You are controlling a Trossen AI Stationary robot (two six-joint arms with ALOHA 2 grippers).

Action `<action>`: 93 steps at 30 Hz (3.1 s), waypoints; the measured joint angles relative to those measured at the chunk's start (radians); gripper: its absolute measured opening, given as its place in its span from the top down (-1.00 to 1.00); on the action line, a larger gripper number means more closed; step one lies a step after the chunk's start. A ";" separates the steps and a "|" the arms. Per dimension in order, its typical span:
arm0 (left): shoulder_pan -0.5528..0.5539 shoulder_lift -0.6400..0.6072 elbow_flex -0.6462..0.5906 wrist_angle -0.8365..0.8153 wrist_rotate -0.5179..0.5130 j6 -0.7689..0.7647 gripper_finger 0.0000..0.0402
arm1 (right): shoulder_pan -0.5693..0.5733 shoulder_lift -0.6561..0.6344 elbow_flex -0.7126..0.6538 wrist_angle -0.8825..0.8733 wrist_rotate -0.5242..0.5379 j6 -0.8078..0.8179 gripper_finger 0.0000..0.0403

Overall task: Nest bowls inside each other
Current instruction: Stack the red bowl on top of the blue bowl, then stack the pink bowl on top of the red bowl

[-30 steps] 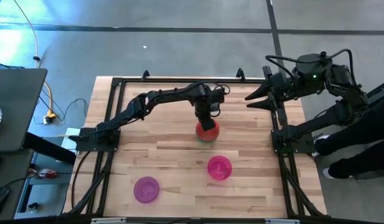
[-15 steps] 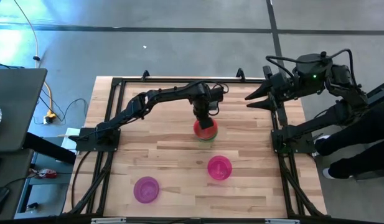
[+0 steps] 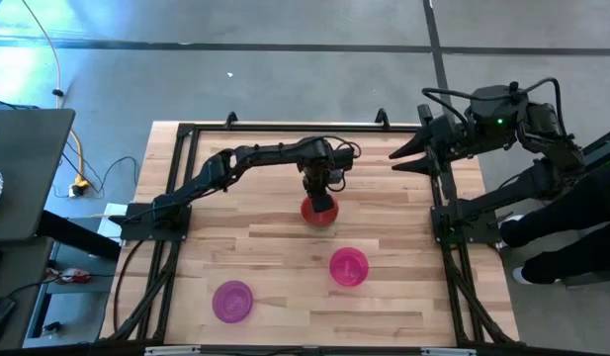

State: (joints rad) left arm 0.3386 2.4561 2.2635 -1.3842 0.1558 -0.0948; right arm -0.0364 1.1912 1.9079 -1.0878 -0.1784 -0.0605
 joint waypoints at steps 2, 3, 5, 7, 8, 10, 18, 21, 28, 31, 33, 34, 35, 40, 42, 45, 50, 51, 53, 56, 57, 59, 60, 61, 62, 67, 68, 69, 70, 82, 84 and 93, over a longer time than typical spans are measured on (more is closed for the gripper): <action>-0.004 0.000 0.002 0.007 -0.008 -0.002 0.96 | 0.000 0.000 0.000 0.000 0.000 0.000 0.51; -0.004 0.001 0.008 0.011 -0.009 -0.003 0.93 | 0.000 0.000 0.000 0.000 0.000 0.001 0.51; -0.004 0.005 0.020 0.012 -0.011 -0.004 0.85 | 0.000 0.000 0.000 0.000 0.000 0.010 0.51; -0.005 0.005 0.032 0.013 -0.016 -0.004 0.75 | 0.000 0.000 0.000 0.000 0.000 0.011 0.51; -0.005 0.005 0.036 0.013 -0.021 -0.004 0.71 | 0.000 0.000 0.000 0.000 0.000 0.011 0.51; -0.004 0.005 0.043 0.005 -0.035 -0.003 0.62 | 0.000 0.000 0.000 0.000 -0.005 0.018 0.51; -0.004 0.005 0.047 -0.056 -0.059 0.026 0.45 | 0.000 0.000 0.000 0.000 -0.006 0.019 0.51; -0.004 0.005 0.047 -0.060 -0.059 0.027 0.40 | 0.000 0.000 0.000 0.000 -0.007 0.018 0.51; -0.005 0.003 0.048 -0.046 -0.048 0.041 0.20 | 0.000 0.000 0.000 0.000 -0.008 0.016 0.51; -0.005 0.002 0.048 -0.032 -0.033 0.046 0.06 | 0.000 0.000 0.000 -0.007 -0.012 0.016 0.51; -0.005 0.002 0.048 -0.027 -0.042 0.046 -0.04 | 0.000 0.000 0.000 -0.014 -0.013 0.016 0.51; -0.005 0.002 0.048 -0.026 -0.058 0.044 -0.09 | 0.000 0.000 0.000 -0.017 -0.013 0.016 0.51; -0.006 0.001 0.048 -0.025 -0.077 0.042 -0.13 | 0.000 0.000 0.000 -0.020 -0.013 0.016 0.51; -0.006 0.001 0.048 -0.019 -0.085 0.043 -0.25 | 0.000 0.000 0.000 -0.031 -0.013 0.016 0.51; -0.006 -0.004 0.048 -0.023 -0.083 0.043 -0.25 | 0.000 0.000 0.000 -0.031 -0.013 0.015 0.51; -0.006 -0.025 0.048 -0.014 -0.079 0.046 -0.24 | 0.000 0.000 0.000 -0.031 -0.013 0.010 0.51; 0.000 -0.055 0.050 0.006 -0.092 0.041 -0.14 | 0.000 0.000 0.000 -0.030 -0.013 0.006 0.51; 0.002 -0.057 0.050 0.008 -0.083 0.043 -0.13 | 0.000 0.000 0.000 -0.030 -0.013 0.003 0.51; 0.007 -0.058 0.050 0.000 -0.079 0.048 -0.12 | 0.000 0.000 0.000 -0.030 -0.013 0.000 0.51; 0.008 -0.058 0.050 -0.008 -0.124 0.045 -0.12 | 0.000 0.000 0.000 -0.030 -0.012 0.000 0.51; 0.008 -0.058 0.050 -0.003 -0.145 0.045 -0.12 | 0.000 0.000 0.000 -0.030 -0.013 0.000 0.51; 0.006 -0.057 0.054 0.001 -0.157 0.044 -0.11 | 0.000 0.000 0.000 -0.030 -0.013 0.000 0.51; 0.005 -0.056 0.065 -0.006 -0.161 0.045 -0.10 | 0.000 0.000 0.000 -0.030 -0.013 0.000 0.51; 0.005 -0.056 0.076 -0.010 -0.164 0.046 -0.08 | 0.000 0.000 0.000 -0.030 -0.013 0.000 0.51; 0.005 -0.057 0.084 -0.010 -0.165 0.049 -0.07 | 0.000 0.000 0.000 -0.030 -0.013 0.000 0.51; 0.004 -0.056 0.092 -0.017 -0.167 0.054 0.00 | 0.000 0.000 0.000 -0.031 -0.014 0.008 0.51; 0.005 -0.061 0.093 -0.034 -0.166 0.057 0.00 | 0.000 0.000 0.000 -0.033 -0.014 0.014 0.51; 0.005 -0.068 0.093 -0.065 -0.164 0.066 0.00 | 0.000 0.000 0.000 -0.040 -0.014 0.029 0.51; 0.003 -0.075 0.093 -0.103 -0.164 0.081 0.00 | 0.000 0.000 0.000 -0.057 -0.014 0.048 0.51; -0.085 -0.308 0.079 -0.184 -0.149 0.133 -0.01 | 0.000 -0.008 -0.170 -0.224 -0.040 0.240 0.51; -0.109 -0.353 0.067 -0.188 -0.150 0.141 -0.02 | 0.000 -0.007 -0.224 -0.211 -0.077 0.239 0.51; -0.242 -0.639 -0.095 -0.183 -0.172 0.119 -0.01 | 0.000 -0.008 -0.466 -0.013 -0.280 0.275 0.51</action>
State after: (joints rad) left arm 0.0962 1.8166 2.1681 -1.5675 -0.0163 0.0238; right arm -0.0364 1.1828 1.4420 -1.1006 -0.4587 0.2145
